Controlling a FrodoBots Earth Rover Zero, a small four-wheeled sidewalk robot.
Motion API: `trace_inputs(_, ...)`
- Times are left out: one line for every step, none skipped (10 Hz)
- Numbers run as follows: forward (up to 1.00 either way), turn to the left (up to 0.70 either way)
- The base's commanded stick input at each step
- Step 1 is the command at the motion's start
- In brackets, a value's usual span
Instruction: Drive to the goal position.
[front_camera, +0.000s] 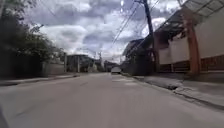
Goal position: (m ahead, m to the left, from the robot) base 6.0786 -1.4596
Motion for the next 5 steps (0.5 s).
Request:
trace_inputs(0.5, 0.0)
trace_inputs(0.5, 0.0)
trace_inputs(0.5, 0.0)
trace_inputs(0.5, 0.0)
trace_inputs(0.5, 0.0)
